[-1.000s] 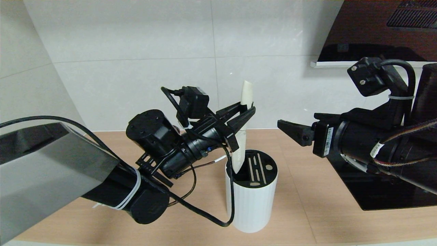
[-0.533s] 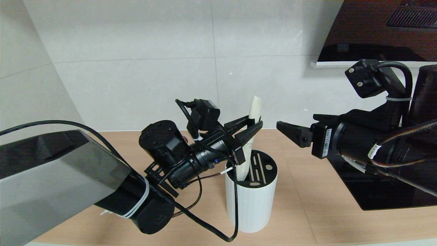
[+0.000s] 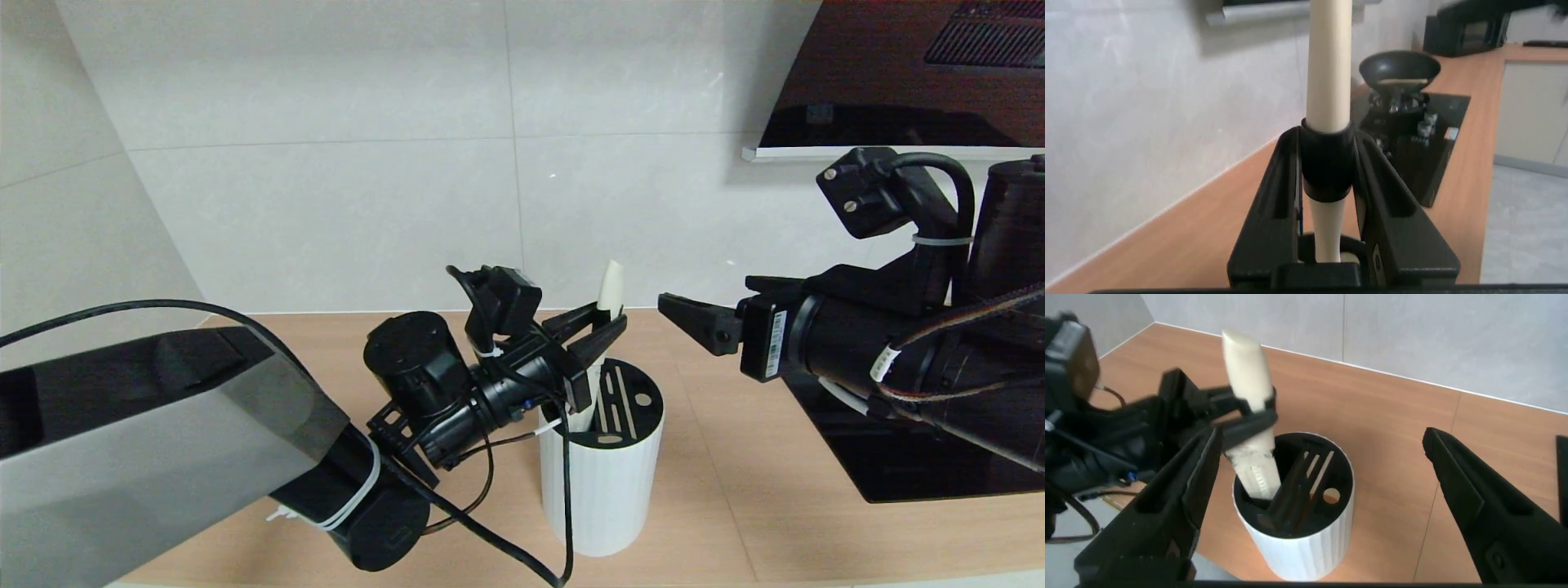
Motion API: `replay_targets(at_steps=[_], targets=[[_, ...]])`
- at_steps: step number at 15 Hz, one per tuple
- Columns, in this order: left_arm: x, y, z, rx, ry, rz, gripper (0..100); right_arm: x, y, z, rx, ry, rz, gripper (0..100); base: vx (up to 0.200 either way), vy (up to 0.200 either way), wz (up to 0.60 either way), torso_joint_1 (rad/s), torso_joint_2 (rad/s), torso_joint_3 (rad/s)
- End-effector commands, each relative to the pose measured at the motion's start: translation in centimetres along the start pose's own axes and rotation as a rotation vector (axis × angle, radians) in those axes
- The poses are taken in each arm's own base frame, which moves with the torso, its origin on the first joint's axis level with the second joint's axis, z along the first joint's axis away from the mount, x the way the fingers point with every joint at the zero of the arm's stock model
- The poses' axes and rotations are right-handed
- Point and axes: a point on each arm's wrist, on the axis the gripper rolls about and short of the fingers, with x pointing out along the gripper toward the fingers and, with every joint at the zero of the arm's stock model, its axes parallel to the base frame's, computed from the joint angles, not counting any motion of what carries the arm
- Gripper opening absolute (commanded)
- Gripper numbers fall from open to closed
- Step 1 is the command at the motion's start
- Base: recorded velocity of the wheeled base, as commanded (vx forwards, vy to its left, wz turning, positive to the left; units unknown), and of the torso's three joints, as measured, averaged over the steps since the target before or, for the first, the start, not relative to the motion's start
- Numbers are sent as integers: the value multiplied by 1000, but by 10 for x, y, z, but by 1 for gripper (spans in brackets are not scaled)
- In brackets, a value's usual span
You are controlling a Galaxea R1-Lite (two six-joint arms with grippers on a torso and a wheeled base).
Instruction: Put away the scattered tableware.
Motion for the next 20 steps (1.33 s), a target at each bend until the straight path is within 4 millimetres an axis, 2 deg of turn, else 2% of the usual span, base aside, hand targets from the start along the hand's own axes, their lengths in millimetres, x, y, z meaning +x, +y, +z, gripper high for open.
replay_targets(at_steps=[1, 8, 14, 15, 20], targets=[[-1, -2, -11, -10, 31, 4, 0, 1, 0, -1, -1, 4, 0, 100, 0, 0, 0, 0, 0, 0], [-6, -13, -27, -34, 95, 36, 0, 3, 1, -3, -3, 10, 0, 100, 0, 0, 0, 0, 0, 0], [-7, -17, -24, -30, 90, 59, 0, 3, 1, -3, -3, 10, 0, 100, 0, 0, 0, 0, 0, 0], [-7, -17, -18, -26, 75, 81, 100, 3, 1, -3, -3, 10, 0, 100, 0, 0, 0, 0, 0, 0], [-5, -32, 10, -24, 5, 84, 100, 3, 1, -2, -3, 8, 0, 100, 0, 0, 0, 0, 0, 0]])
